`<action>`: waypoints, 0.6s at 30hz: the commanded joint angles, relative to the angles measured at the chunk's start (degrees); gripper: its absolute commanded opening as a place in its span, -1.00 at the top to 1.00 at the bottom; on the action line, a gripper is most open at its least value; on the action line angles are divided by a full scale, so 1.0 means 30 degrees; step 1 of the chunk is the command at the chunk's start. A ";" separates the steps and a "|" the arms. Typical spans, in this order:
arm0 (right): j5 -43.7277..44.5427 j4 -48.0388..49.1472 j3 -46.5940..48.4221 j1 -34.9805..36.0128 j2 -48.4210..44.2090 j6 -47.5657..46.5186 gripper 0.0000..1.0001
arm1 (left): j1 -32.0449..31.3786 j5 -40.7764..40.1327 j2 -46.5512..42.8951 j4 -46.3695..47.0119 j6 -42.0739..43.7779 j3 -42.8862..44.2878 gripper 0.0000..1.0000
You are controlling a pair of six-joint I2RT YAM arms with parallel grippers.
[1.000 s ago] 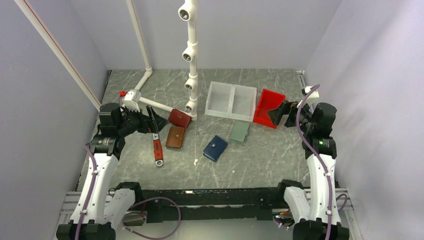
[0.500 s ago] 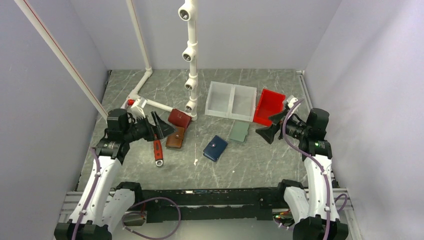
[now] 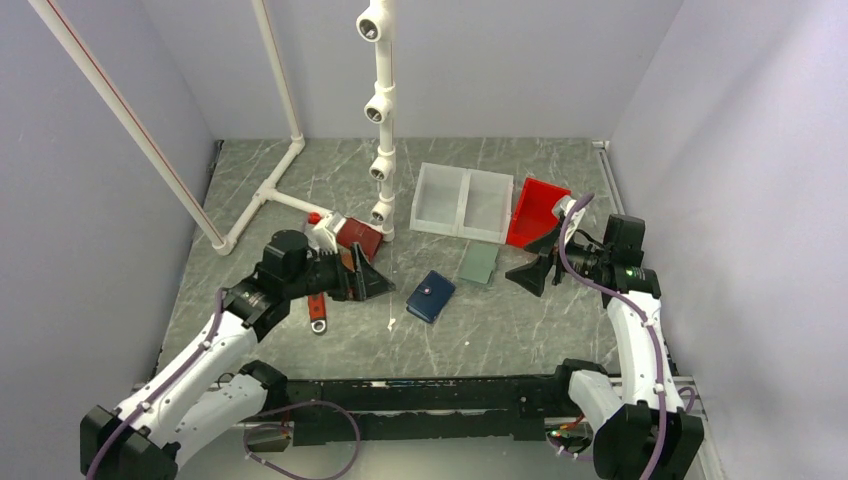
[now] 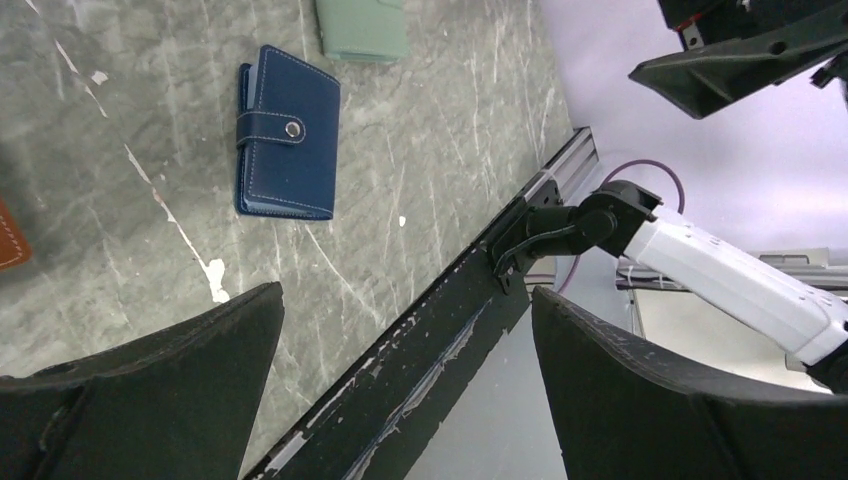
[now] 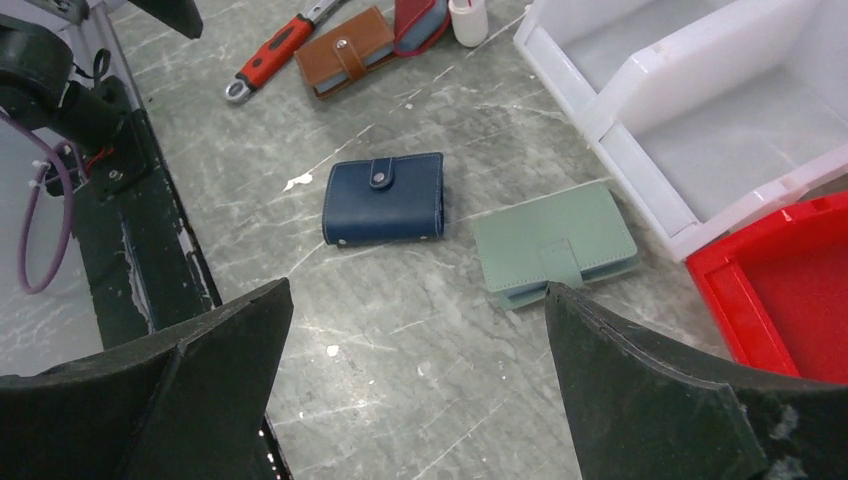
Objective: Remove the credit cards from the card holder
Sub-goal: Open the card holder at the center of the board.
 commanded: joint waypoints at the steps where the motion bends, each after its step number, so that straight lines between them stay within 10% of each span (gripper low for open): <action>1: -0.0518 -0.0695 0.1058 0.0101 0.0202 -0.1127 -0.99 | -0.1412 -0.2078 0.0669 0.2931 -0.1191 -0.0735 -0.98; 18: -0.0109 -0.0844 0.1079 0.0116 0.0445 -0.1347 -0.99 | -0.2577 -0.3746 0.1950 0.7288 -0.3282 -0.3224 -0.98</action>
